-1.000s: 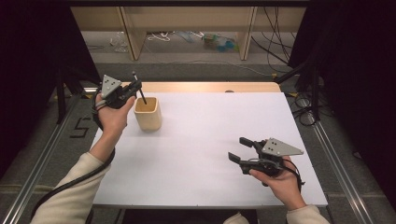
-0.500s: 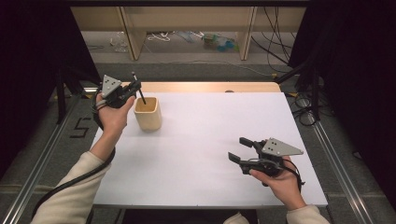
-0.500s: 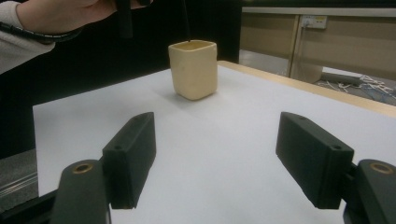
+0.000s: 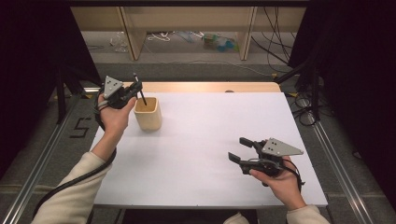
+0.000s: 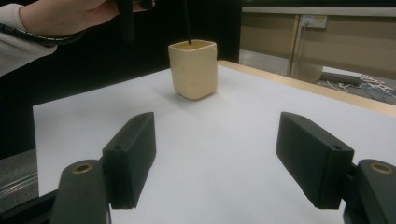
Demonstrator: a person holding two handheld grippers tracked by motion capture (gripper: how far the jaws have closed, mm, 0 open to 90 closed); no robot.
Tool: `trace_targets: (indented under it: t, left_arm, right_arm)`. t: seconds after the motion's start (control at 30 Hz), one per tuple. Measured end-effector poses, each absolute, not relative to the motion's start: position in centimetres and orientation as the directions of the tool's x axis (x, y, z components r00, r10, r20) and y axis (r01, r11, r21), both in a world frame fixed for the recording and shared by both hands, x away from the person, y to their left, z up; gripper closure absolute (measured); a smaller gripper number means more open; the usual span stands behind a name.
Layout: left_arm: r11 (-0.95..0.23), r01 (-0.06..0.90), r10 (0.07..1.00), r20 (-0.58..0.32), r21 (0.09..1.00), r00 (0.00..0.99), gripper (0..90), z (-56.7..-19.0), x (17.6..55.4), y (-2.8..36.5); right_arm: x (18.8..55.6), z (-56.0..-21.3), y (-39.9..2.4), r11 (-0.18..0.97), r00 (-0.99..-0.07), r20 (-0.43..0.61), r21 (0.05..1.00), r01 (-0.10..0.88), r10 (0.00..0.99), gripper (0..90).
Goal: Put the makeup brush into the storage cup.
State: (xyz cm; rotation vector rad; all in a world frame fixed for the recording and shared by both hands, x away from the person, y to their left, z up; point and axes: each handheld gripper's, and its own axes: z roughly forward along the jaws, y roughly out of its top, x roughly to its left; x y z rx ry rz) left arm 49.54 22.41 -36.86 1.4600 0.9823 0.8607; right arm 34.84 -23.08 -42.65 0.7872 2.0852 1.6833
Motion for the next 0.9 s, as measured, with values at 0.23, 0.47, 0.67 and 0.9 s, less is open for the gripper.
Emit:
trace_targets:
  t: [0.23,0.47,0.67,0.9]
  left_arm:
    - [-0.031,0.109,0.923,-0.014,0.994,0.385,83.5,-37.01,49.56,22.42]
    - [-0.03,0.112,0.923,-0.015,0.993,0.385,83.5,-37.24,49.63,22.47]
    - [-0.033,0.116,0.923,-0.014,0.993,0.384,83.5,-37.45,49.69,22.41]
    - [-0.035,0.118,0.925,-0.012,0.992,0.38,83.5,-37.62,49.74,22.5]
  right_arm:
    - [34.86,-42.71,-22.96,0.123,-0.779,0.076,0.973,0.193,0.622,30.0]
    - [34.86,-42.73,-22.96,0.123,-0.778,0.076,0.973,0.194,0.624,29.9]
    - [34.84,-42.65,-23.08,0.143,-0.786,0.076,0.968,0.205,0.613,29.9]
    - [34.81,-42.62,-23.11,0.149,-0.789,0.075,0.967,0.207,0.61,30.0]
